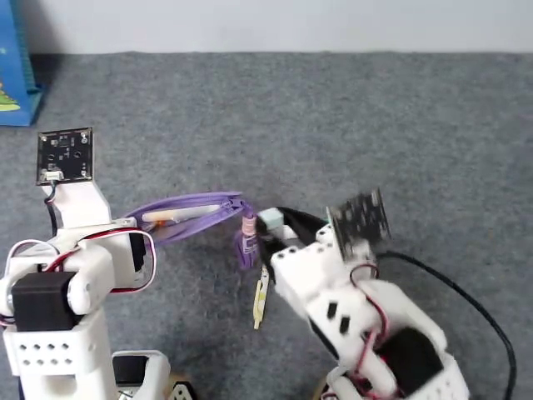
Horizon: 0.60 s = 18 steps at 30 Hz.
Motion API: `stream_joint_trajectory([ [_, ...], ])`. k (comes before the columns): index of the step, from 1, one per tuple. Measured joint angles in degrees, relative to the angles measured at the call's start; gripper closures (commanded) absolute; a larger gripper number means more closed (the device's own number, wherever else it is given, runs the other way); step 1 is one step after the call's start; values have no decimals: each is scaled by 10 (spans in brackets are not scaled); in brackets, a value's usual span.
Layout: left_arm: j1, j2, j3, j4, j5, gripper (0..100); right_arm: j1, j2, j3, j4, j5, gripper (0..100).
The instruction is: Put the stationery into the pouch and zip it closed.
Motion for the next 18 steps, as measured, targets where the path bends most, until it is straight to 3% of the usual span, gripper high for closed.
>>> stream_joint_trajectory([
  [11, 0, 0, 0, 0, 0, 987, -146, -25, 0, -241, 25, 991],
  [18, 0, 0, 0, 0, 0, 987, -156, 81, 2, -352, 25, 991],
])
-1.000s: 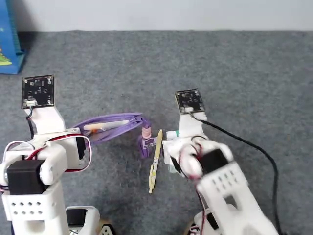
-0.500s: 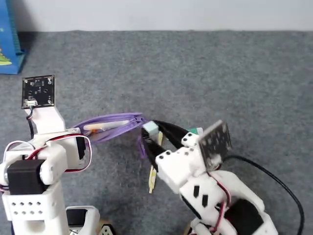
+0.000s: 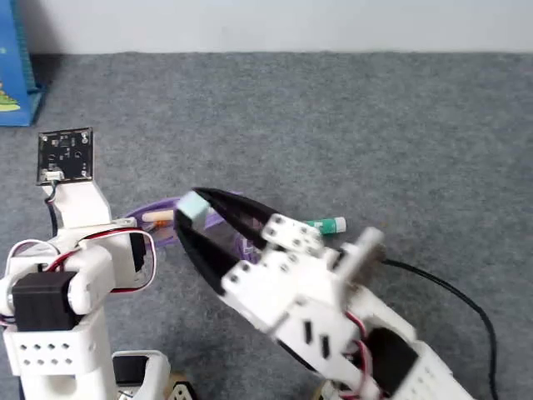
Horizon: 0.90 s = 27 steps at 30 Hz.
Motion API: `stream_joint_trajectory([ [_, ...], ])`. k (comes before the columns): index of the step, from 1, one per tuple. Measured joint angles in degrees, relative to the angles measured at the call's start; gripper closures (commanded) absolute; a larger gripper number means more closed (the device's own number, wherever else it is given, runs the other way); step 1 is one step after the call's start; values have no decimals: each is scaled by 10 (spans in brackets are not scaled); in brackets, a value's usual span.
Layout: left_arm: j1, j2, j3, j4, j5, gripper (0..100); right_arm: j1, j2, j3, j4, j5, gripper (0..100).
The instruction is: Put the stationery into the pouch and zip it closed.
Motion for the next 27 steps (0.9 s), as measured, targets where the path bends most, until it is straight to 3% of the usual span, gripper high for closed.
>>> stream_joint_trajectory([
  [20, 0, 0, 0, 0, 0, 987, 36, 142, 150, -258, 28, 979],
  [27, 0, 0, 0, 0, 0, 987, 36, 142, 150, -206, 30, 753],
])
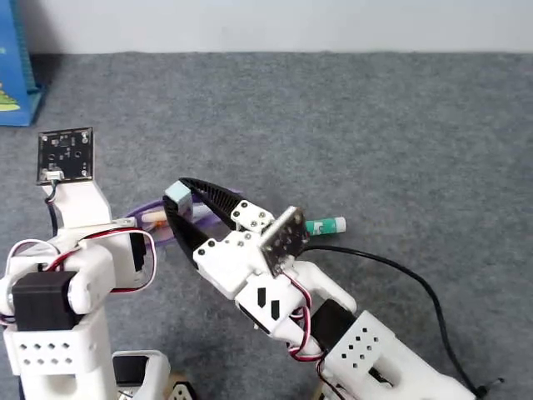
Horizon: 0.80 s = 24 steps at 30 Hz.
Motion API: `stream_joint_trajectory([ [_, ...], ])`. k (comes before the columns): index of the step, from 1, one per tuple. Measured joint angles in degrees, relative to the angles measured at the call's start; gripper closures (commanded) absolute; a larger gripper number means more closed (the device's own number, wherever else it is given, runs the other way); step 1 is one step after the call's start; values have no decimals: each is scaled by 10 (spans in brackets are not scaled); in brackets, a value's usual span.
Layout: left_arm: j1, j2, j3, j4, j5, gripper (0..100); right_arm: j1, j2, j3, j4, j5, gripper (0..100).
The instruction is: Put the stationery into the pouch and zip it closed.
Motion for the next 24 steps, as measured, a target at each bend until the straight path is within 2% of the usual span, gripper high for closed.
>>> stream_joint_trajectory([
  [6, 0, 0, 0, 0, 0, 987, 1, -43, -12, 105, -20, 801],
  [10, 0, 1, 0, 0, 0, 987, 24, -104, -40, 214, -25, 808],
  [18, 1, -2, 7, 0, 0, 987, 171, -156, -65, 510, -48, 809],
  [21, 0, -1, 7, 0, 0, 987, 222, -135, -65, 565, -46, 809],
  [24, 0, -1, 7, 0, 0, 987, 262, -82, -65, 584, -9, 808],
])
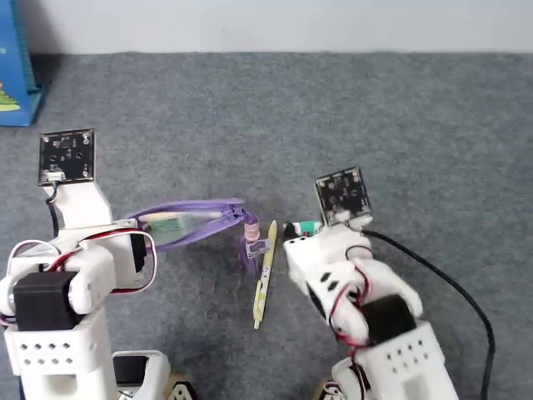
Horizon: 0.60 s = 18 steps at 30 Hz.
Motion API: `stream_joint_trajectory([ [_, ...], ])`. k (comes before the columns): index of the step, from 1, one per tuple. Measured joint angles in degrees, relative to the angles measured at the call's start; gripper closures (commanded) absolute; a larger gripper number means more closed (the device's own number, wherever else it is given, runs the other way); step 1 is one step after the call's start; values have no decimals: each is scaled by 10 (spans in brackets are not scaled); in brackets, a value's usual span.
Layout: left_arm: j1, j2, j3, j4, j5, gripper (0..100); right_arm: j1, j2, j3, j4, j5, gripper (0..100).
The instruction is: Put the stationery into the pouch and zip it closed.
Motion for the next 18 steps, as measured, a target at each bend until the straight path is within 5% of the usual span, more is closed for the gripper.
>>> stream_joint_trajectory([
  [9, 0, 1, 0, 0, 0, 987, 45, 258, 0, -58, 151, 797],
  [18, 0, 1, 0, 0, 0, 987, 43, 453, -97, -93, 225, 633],
])
